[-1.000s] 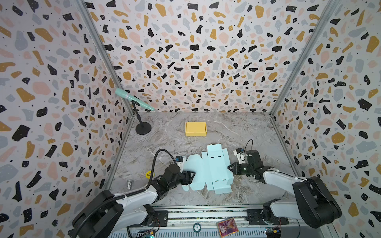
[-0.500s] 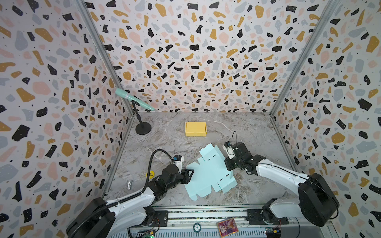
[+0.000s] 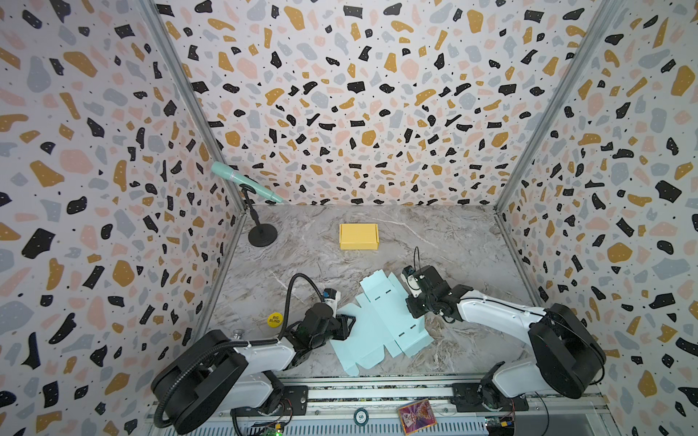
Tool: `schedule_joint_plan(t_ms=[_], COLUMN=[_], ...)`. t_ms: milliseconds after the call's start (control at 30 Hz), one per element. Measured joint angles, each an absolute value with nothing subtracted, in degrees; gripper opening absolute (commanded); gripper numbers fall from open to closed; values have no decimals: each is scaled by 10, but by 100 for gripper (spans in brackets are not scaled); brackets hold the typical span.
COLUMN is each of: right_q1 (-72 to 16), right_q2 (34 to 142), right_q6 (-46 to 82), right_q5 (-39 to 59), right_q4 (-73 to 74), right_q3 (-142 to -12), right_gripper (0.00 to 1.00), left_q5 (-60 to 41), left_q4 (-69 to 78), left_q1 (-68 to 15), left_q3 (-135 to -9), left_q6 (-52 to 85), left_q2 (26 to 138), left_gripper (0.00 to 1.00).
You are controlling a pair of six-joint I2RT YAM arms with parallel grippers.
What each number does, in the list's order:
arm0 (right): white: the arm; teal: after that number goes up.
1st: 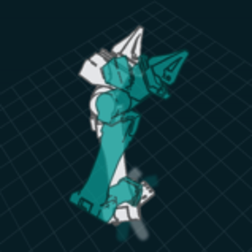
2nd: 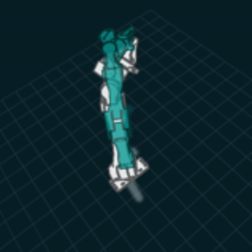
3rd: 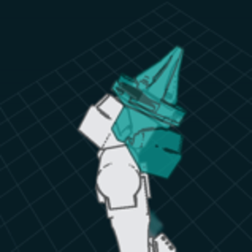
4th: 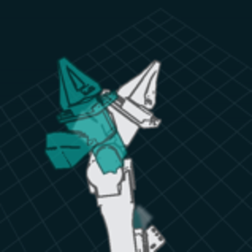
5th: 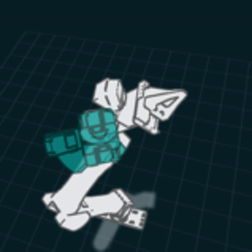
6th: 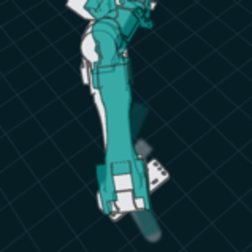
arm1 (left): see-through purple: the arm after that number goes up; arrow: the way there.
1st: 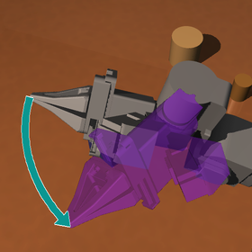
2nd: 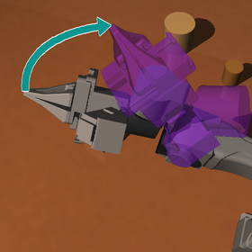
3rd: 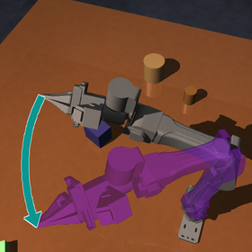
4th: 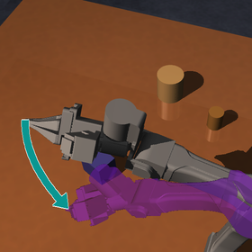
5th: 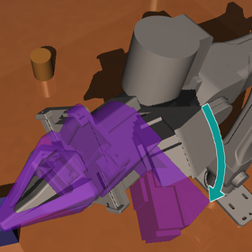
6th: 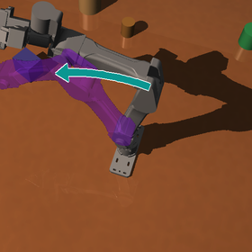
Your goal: Fold the paper box
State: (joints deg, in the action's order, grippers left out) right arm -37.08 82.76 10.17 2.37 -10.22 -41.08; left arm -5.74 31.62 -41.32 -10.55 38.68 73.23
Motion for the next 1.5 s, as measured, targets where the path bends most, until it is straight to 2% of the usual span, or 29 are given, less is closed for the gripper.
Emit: schedule_joint_plan(t_ms=[233, 500, 867, 1233, 1400, 1500], right_q1=[-355, -357, -502, -628, -648, -644], right_q2=[848, 854, 787, 801, 838, 853], right_q6=[102, 97, 61, 77, 88, 86], right_q5=[58, 69, -108, -269, -310, -319], right_q4=[-84, -84, -160, -198, -208, -210], right_q3=[-402, -404, -491, -533, -541, -538], right_gripper=[19, 6, 3, 2, 2, 1], left_q5=[-57, -57, -58, -95, -121, -141], left_q4=[342, 349, 345, 339, 337, 337], left_q1=[-413, -413, -413, -413, -403, -387], left_q3=[-101, -101, -102, -154, -174, -173], left_q6=[387, 387, 387, 390, 376, 376], left_q2=[745, 748, 736, 772, 796, 804], left_gripper=[42, 41, 38, 37, 36, 31])
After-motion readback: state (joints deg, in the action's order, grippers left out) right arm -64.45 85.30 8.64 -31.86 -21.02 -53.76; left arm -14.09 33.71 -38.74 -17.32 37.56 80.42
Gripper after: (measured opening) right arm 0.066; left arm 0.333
